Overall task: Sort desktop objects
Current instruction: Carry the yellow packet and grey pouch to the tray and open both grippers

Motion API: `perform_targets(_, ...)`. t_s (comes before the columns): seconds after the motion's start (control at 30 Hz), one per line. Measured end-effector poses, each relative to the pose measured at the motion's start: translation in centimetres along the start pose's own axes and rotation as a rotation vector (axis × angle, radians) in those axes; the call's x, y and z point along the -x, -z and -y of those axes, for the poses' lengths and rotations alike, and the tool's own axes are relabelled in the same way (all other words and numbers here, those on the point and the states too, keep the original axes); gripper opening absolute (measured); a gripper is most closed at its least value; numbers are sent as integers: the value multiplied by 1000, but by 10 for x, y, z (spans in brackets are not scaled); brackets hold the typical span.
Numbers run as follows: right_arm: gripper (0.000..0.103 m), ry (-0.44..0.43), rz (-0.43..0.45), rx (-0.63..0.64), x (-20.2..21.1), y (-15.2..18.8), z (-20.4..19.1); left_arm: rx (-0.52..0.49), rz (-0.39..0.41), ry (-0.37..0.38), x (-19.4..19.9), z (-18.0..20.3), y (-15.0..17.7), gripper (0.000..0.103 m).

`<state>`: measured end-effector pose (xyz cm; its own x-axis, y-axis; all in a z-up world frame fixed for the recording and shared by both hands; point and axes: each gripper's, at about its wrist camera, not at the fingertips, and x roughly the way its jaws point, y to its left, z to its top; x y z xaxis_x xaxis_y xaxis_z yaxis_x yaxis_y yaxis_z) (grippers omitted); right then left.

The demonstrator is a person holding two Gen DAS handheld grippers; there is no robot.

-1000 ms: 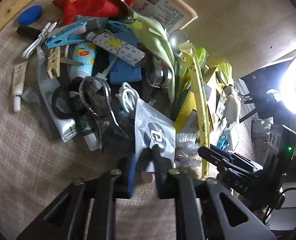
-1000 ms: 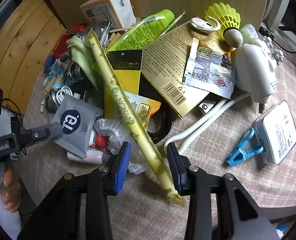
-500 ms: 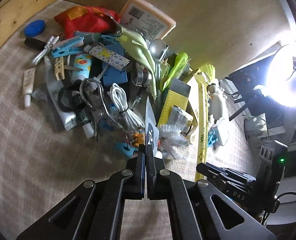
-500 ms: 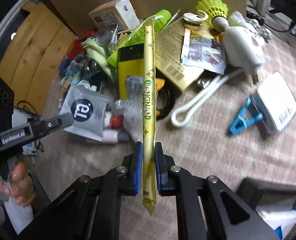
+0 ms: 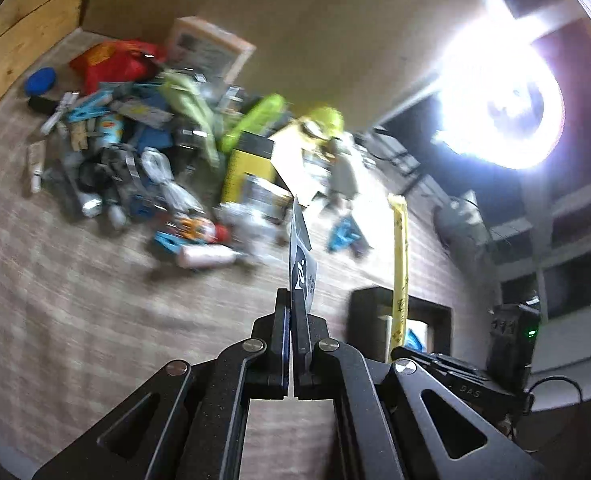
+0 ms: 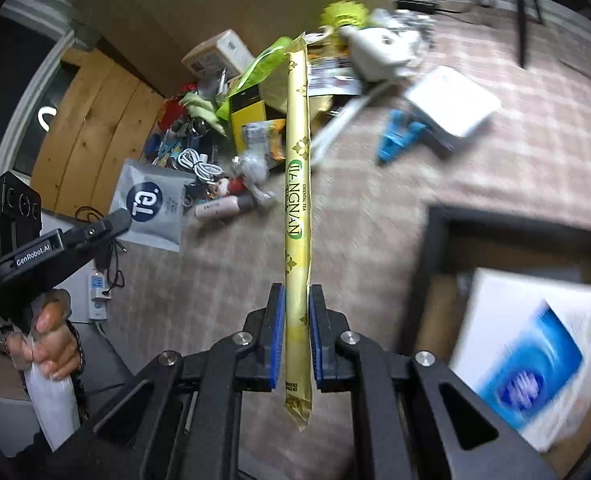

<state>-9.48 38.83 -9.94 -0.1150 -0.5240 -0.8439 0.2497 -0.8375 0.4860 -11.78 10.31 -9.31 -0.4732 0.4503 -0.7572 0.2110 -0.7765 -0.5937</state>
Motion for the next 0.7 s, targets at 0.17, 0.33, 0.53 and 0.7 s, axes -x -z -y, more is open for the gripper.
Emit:
perform_targets(0.17,12,31,41,-78,37,35,41,-63,-42,58,-15,47,21,0)
perform_targets(0.33,12,103,71,-150,76,73,91,-152,-126,105,-49,101,53,0)
perform_targets(0.53,12,173,86,-207,112,106,144,-265,-223,143,-88,168,98,0)
perform_targets(0.7,12,204,97,-246,126,120,176,-346,-299,162,-118,214,131,0)
